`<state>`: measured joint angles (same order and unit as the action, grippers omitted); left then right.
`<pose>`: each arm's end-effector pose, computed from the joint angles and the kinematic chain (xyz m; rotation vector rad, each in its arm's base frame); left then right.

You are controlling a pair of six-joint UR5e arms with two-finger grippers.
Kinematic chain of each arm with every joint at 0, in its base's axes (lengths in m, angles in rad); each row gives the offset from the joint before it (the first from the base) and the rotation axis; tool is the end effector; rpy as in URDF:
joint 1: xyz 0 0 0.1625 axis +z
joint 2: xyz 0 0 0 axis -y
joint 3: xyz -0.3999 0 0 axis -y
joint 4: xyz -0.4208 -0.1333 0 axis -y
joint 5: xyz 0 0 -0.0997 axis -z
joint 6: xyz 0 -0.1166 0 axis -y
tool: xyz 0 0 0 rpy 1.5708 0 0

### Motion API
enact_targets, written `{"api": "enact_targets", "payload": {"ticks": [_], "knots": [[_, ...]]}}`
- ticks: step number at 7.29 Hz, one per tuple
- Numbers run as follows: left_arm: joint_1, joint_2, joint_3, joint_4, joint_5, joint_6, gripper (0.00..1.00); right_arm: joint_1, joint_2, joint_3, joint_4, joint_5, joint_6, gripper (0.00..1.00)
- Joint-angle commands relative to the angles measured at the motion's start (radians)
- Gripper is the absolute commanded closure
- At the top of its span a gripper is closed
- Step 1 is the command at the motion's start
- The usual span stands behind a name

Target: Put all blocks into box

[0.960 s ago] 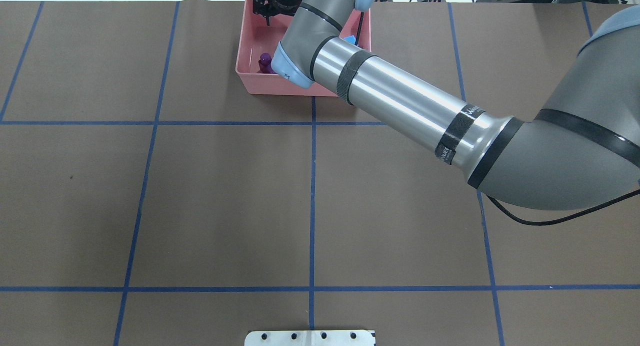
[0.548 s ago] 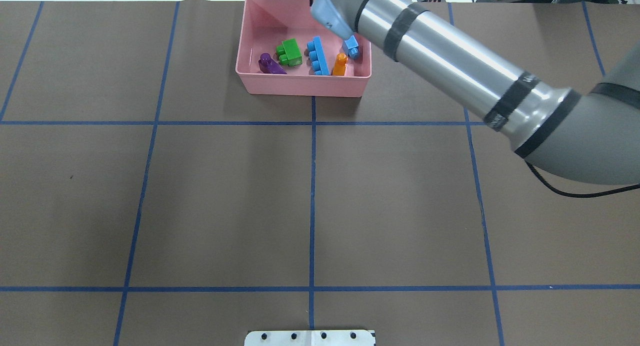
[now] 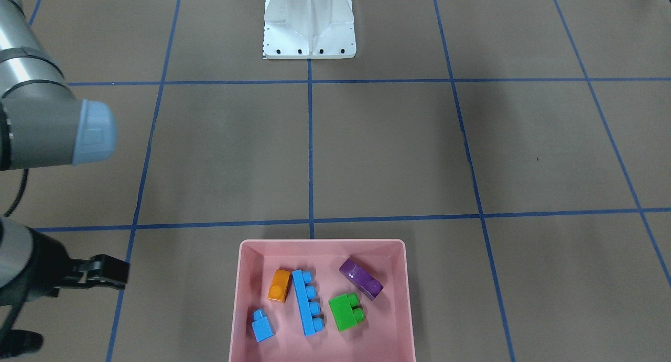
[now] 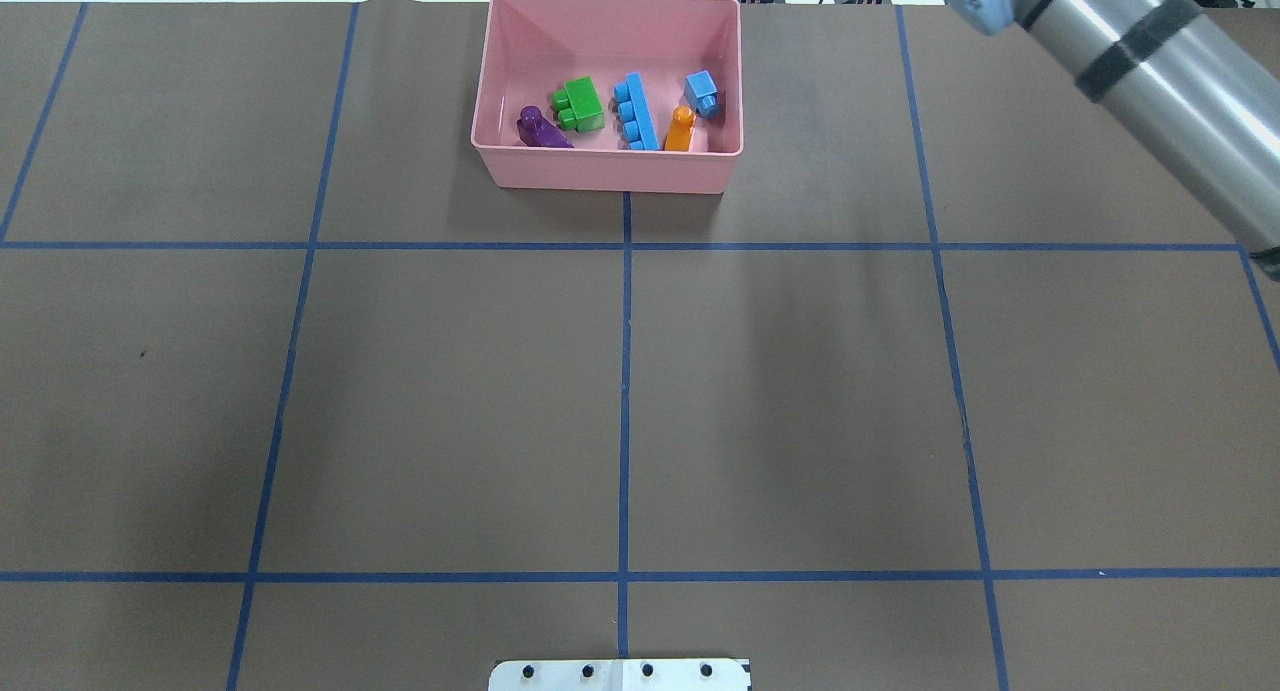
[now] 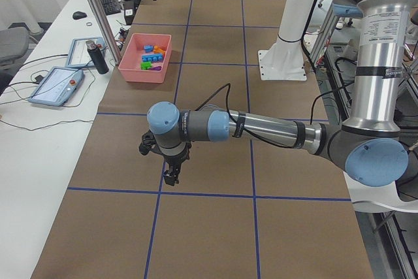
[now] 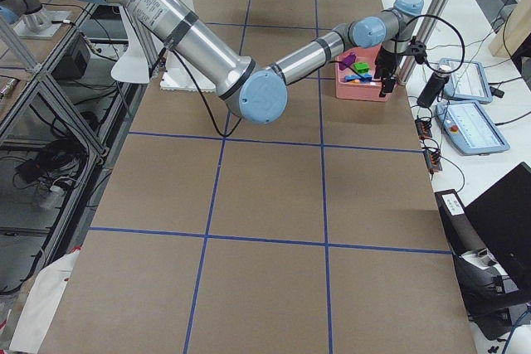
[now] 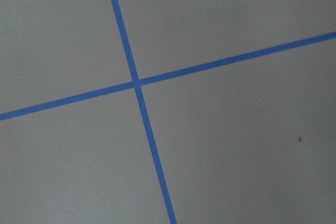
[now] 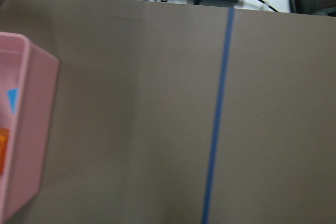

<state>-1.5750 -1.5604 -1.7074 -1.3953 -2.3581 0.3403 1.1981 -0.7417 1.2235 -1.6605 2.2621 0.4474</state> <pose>-0.0528 -0.5086 0.5965 0.0892 0.7866 0.2990 -0.2343 -0.7612 0.2826 0.0730 -0.7752 -0.0646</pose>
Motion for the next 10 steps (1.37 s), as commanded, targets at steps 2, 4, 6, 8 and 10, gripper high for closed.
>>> {"api": "enact_targets", "payload": {"ticks": [2, 4, 6, 8, 10], "knots": [[-0.097, 0.089, -0.041, -0.008, 0.008, 0.034, 0.0, 0.203, -0.356, 0.17, -0.001, 0.066, -0.302, 0.0], [-0.096, 0.063, -0.044, -0.008, 0.005, 0.017, 0.0, 0.311, -0.635, 0.356, 0.004, 0.068, -0.409, 0.0], [-0.091, 0.036, -0.047, -0.01, -0.001, -0.056, 0.0, 0.346, -0.866, 0.505, 0.011, 0.048, -0.431, 0.0], [-0.091, 0.043, -0.048, -0.072, -0.004, -0.052, 0.0, 0.347, -1.002, 0.608, 0.013, 0.022, -0.432, 0.0], [-0.091, 0.048, -0.037, -0.1, -0.003, -0.053, 0.0, 0.347, -1.003, 0.631, 0.013, 0.02, -0.428, 0.0]]}}
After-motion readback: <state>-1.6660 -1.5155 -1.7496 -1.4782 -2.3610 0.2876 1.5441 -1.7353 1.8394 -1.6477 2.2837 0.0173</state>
